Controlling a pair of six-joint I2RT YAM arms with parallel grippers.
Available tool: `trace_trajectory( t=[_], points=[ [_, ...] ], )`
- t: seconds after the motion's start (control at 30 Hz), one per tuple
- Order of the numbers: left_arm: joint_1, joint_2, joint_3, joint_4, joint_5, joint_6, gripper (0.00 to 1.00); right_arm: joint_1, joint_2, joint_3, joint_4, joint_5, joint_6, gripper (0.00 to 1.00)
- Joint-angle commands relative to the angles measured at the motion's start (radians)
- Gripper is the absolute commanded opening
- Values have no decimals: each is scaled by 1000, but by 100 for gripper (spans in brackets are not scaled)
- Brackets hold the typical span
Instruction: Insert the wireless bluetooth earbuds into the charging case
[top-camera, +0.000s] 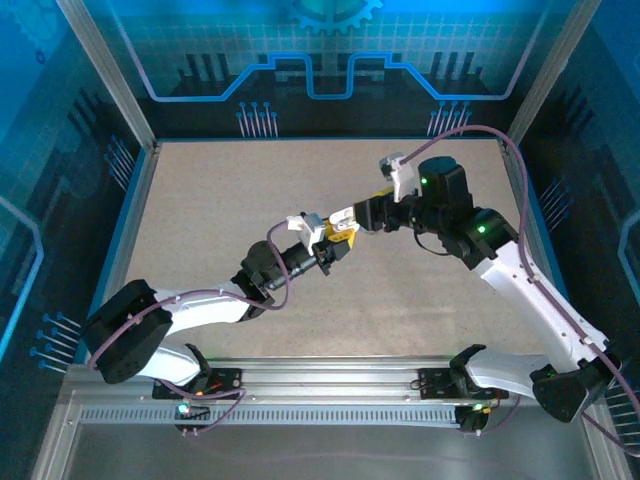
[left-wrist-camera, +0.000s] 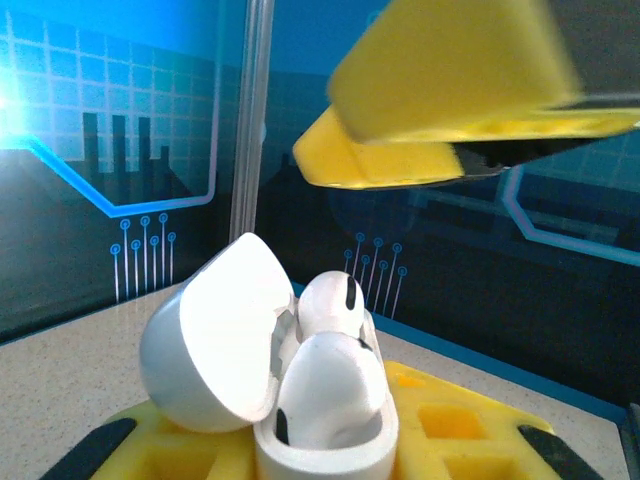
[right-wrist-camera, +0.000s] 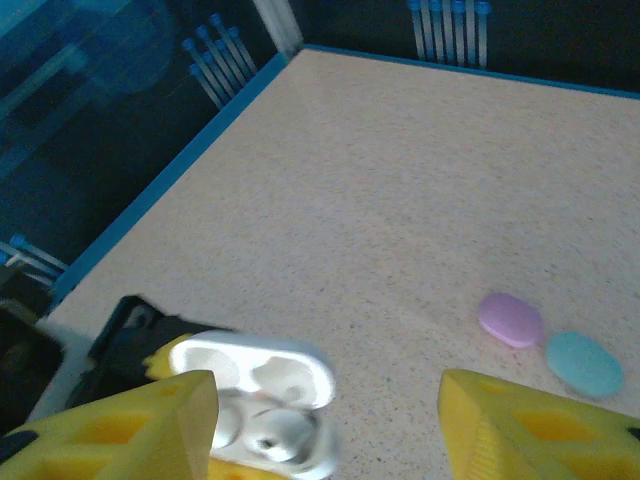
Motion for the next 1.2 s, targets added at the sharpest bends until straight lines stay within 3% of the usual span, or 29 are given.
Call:
trace_trajectory(
  t=[0.0, 0.13, 0.47, 0.83, 1.17],
  points=[
    [6, -37, -1, 28, 54, 67, 27, -93, 38, 58, -35, -74, 142, 61],
    [6, -56, 6, -31, 81, 118, 28, -157, 115, 107, -68, -221, 228, 61],
    [6, -78, 24, -91, 110, 160, 28, -154, 328, 302, -271, -393, 199, 57],
    [6, -78, 38, -104, 112, 156, 28, -117, 403, 382, -461, -448, 39, 55],
    [6, -62, 41, -74, 96, 137, 28, -88, 380, 321, -520, -460, -48, 54]
  ],
)
